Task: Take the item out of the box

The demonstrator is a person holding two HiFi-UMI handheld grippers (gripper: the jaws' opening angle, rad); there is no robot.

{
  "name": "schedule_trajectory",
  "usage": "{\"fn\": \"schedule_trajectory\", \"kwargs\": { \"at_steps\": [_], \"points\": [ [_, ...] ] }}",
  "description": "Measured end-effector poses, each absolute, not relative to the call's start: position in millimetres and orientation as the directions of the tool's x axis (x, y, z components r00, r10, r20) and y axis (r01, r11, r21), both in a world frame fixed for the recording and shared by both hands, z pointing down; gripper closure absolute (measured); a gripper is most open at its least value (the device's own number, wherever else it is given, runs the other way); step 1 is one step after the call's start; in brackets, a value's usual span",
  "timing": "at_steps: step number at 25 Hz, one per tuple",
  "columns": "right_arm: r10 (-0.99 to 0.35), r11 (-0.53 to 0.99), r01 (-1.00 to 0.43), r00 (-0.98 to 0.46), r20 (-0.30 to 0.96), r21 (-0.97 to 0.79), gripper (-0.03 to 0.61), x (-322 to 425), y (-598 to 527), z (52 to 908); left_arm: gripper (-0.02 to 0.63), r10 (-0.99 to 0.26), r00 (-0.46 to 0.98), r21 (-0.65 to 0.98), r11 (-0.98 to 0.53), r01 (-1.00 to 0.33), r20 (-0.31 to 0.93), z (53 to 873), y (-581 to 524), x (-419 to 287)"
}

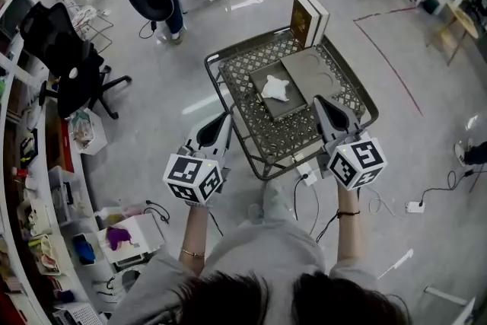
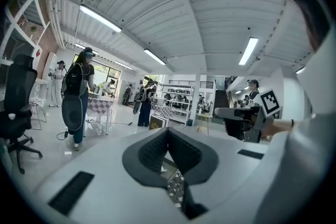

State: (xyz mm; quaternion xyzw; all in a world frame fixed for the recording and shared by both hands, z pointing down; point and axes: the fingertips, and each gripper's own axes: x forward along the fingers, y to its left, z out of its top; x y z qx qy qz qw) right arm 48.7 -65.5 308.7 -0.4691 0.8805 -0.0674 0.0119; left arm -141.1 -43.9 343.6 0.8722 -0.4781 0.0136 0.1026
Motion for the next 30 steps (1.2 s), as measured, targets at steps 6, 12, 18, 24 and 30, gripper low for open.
{"fn": "schedule_trajectory", "kwargs": {
  "at_steps": [6, 12, 18, 24, 30],
  "points": [
    [-0.818, 0.548, -0.818, -0.568, 0.094, -0.174, 0.558, 50.8, -99.0, 332.7, 0.597, -0.822, 0.544, 0.209, -0.509, -0.835, 0.172, 365.5, -68.8, -131.6],
    [-0.797, 0.559, -0.803, -0.589, 0.132, -0.206, 0.558, 53.4, -131.2, 353.2, 0.597, -0.815, 0.54, 0.226, -0.497, -0.838, 0.209, 380.7, -96.2, -119.6],
    [-0.763, 0.582, -0.778, -0.623, 0.173, -0.238, 0.558, 54.0, -152.8, 377.7, 0.595, -0.803, 0.546, 0.241, -0.495, -0.835, 0.24, 395.7, -115.2, -102.9],
    [-0.718, 0.607, -0.756, -0.654, 0.24, -0.246, 0.558, 51.8, -176.7, 407.5, 0.597, -0.789, 0.551, 0.258, -0.492, -0.831, 0.271, 411.6, -137.4, -93.0],
    [-0.702, 0.583, -0.757, -0.652, 0.288, -0.294, 0.558, 41.3, -200.6, 440.7, 0.596, -0.756, 0.561, 0.26, -0.497, -0.828, 0.339, 440.8, -158.1, -93.1]
  ]
}}
